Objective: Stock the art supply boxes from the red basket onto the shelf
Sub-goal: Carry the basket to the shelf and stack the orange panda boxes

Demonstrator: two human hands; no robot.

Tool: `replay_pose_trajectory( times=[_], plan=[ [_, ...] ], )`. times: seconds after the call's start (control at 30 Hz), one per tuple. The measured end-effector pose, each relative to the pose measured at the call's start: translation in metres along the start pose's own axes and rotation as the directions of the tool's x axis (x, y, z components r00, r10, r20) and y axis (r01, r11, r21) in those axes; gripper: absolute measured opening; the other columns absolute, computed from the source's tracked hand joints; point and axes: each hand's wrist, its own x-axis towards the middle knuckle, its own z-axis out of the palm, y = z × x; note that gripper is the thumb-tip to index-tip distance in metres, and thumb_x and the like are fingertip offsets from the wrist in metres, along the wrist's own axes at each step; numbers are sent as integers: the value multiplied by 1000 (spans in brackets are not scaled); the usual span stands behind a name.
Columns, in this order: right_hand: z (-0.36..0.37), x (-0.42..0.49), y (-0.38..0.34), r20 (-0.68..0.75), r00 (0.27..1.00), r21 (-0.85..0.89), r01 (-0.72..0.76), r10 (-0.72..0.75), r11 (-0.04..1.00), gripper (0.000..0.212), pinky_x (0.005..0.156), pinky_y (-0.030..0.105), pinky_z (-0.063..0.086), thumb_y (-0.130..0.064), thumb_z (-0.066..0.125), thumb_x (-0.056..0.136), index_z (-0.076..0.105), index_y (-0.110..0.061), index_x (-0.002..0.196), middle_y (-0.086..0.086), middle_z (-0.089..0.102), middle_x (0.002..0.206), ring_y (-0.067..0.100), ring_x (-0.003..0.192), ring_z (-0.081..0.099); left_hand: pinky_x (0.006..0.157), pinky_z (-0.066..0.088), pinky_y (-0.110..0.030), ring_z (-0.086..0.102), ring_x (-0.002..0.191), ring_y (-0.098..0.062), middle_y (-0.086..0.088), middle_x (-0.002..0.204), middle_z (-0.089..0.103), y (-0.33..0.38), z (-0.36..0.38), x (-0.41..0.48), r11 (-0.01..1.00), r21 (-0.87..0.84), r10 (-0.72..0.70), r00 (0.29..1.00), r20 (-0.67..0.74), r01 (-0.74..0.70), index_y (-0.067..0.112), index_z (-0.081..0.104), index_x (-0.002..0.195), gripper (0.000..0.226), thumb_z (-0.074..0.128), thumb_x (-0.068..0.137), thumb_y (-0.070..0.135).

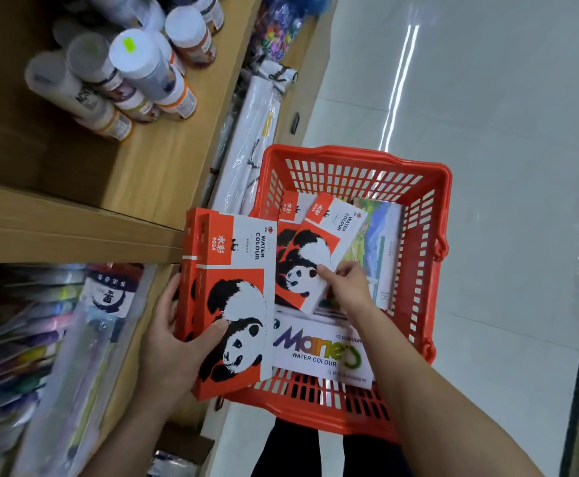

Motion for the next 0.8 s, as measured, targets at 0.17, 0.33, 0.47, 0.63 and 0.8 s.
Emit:
replay_pose_trajectory(
  times=[0.17,0.33,0.47,0.63,0.8],
  plan=[
    [23,10,-13,61,997,-127,64,-57,990,69,102,51,51,-34,73,88,40,-16,145,12,46,147,33,123,58,62,55,-12,66,99,9,37,110,66,-14,-4,5,996,-81,-33,999,-5,33,58,45,135,89,84,56,51],
    [40,11,-16,47,997,-254,77,-67,964,96,108,48,44,-49,74,84,21,-16,157,12,18,158,37,130,49,63,55,-13,66,100,8,38,109,65,-22,2,5,987,-156,-44,999,-1,43,66,45,127,83,83,55,48],
    [50,8,-7,-19,990,-241,131,-140,962,87,111,46,40,-45,75,84,32,-8,151,14,36,152,33,136,44,64,56,-15,67,103,4,27,114,67,-30,9,2,978,-202,-52,999,3,52,62,46,129,85,83,54,47],
    [49,10,-6,-13,994,-31,112,-113,993,56,94,52,55,-54,75,77,58,-14,113,10,68,118,29,105,68,64,56,-14,69,96,3,30,107,70,-31,11,-1,977,-211,-28,1000,5,28,60,48,127,80,81,56,44],
    [48,16,-12,49,999,55,11,-14,998,82,95,47,56,-72,76,52,61,-20,114,9,62,130,29,110,67,66,57,-17,70,97,0,26,109,71,-34,11,-3,973,-232,-14,1000,5,15,51,49,133,82,80,59,41]
  ],
)
